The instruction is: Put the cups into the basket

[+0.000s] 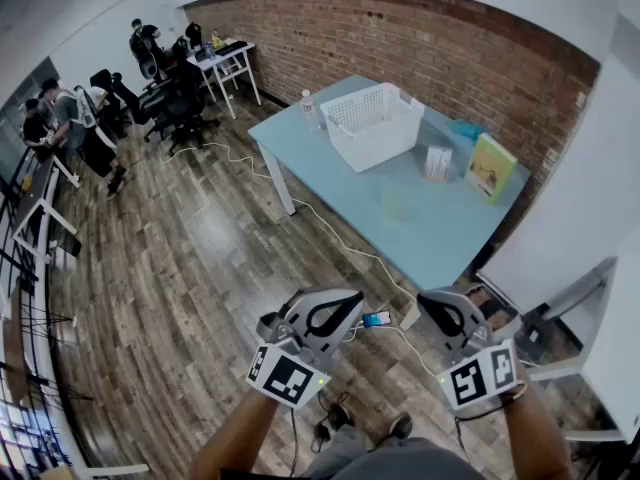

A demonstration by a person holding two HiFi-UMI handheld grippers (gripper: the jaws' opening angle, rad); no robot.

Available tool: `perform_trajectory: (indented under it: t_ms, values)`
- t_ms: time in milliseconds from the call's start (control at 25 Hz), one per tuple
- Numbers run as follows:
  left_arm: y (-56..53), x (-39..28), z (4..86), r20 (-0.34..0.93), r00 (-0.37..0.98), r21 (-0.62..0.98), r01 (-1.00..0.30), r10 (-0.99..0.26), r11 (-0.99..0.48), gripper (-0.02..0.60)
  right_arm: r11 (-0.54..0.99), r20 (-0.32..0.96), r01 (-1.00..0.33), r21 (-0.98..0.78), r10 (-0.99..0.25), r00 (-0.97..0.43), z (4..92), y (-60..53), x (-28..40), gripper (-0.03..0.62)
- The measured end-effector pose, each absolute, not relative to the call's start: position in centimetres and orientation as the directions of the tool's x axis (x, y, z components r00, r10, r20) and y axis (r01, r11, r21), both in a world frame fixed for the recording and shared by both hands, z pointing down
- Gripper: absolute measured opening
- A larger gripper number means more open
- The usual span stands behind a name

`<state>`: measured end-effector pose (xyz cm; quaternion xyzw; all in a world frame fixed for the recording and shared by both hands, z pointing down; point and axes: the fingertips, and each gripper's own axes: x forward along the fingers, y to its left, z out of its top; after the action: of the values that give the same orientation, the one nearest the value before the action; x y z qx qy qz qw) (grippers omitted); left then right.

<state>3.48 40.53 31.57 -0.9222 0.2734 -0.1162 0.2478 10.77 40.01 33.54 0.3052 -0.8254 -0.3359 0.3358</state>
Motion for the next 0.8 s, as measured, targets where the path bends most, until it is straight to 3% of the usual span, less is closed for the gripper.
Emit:
perform_trajectory:
  t_ms: [800]
  values:
    - [42.4, 13.1, 30.6, 0.117, 0.801, -0.554, -0.438, -0.587, -0.708, -0.002, 0.623, 0.318, -0.302, 0.722, -0.686, -0.654, 32.6, 41.7, 19.1, 0.015]
